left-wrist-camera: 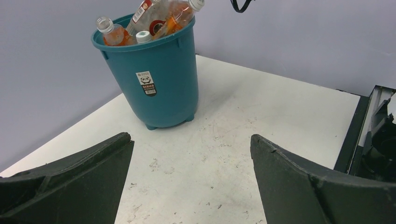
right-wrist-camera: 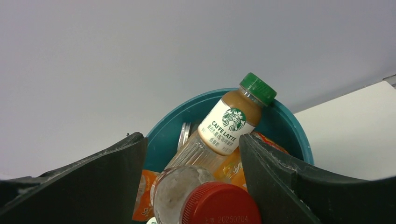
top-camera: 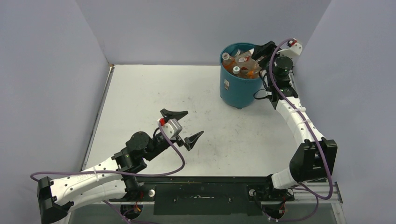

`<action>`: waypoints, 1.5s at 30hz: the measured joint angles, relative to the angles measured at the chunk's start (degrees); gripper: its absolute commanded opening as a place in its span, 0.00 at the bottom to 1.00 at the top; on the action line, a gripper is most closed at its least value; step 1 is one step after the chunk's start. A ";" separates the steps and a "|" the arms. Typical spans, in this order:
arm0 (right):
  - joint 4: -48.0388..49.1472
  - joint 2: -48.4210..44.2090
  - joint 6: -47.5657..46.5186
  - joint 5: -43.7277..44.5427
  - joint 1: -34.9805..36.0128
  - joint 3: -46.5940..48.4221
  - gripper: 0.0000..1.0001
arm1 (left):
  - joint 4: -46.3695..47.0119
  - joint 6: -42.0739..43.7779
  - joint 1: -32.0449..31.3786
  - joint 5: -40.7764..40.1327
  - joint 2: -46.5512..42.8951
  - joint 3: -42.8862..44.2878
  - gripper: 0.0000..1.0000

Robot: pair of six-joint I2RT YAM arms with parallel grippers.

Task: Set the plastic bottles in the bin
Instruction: Place the plastic bottle in the trash bin, then reset both arms

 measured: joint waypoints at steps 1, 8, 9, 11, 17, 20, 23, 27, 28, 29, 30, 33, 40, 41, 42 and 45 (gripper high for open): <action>-0.52 0.00 0.00 0.04 -0.24 0.28 0.77 | 0.00 0.00 -0.04 0.04 0.04 0.00 0.96; -3.26 -0.02 -0.26 0.15 -2.01 1.84 0.83 | 0.00 -0.02 -0.02 0.22 0.50 0.00 0.96; -3.52 -0.02 -0.35 0.15 -2.10 2.05 0.83 | 0.00 -0.04 -0.04 0.24 0.61 0.00 0.96; -3.78 -0.02 -0.44 0.13 -2.43 2.45 0.83 | 0.00 -0.09 -0.04 0.35 0.74 0.00 0.96; -4.57 0.00 -0.44 0.09 -2.86 3.08 0.84 | 0.00 -0.28 -0.04 0.46 0.90 0.00 0.96; -4.55 0.59 -0.39 0.09 -3.08 3.67 0.85 | 0.00 -0.28 -0.11 0.46 1.16 0.00 0.96; -4.94 1.07 -0.37 0.09 -3.23 4.46 0.85 | -0.02 -0.28 -0.15 0.44 1.27 0.00 0.96; -6.49 1.05 -0.13 -0.04 -3.54 7.67 0.87 | 0.00 -0.72 -0.37 0.07 1.27 0.00 0.96; -6.51 0.72 0.04 -0.15 -3.56 8.39 0.93 | -0.04 -1.25 -0.39 -0.42 1.27 0.00 0.96; -6.58 0.11 0.13 -0.31 -3.56 8.70 0.97 | -0.26 -1.86 -0.39 -1.27 1.27 0.09 0.96; -6.99 -0.96 0.46 -0.52 -3.54 8.70 1.00 | -1.03 -2.51 -0.39 -2.32 1.36 0.42 0.96; -9.33 -7.10 1.27 -2.12 -3.50 7.52 0.94 | -5.18 -5.51 -0.59 -6.97 2.69 3.74 0.96; -10.40 -32.11 1.86 -8.02 -3.39 -6.10 0.92 | -14.53 -13.38 -0.66 -18.16 4.81 13.07 0.96; -10.51 -35.30 1.70 -9.16 -3.37 -8.04 0.92 | -15.78 -14.91 -0.61 -19.96 4.70 13.40 0.96; -10.56 -38.21 1.66 -10.32 -3.19 -10.05 0.92 | -16.94 -16.20 -0.50 -21.51 4.59 13.42 0.96; -10.10 -45.24 2.03 -14.10 -1.97 -17.99 0.92 | -20.96 -20.37 0.39 -26.14 4.72 13.49 0.96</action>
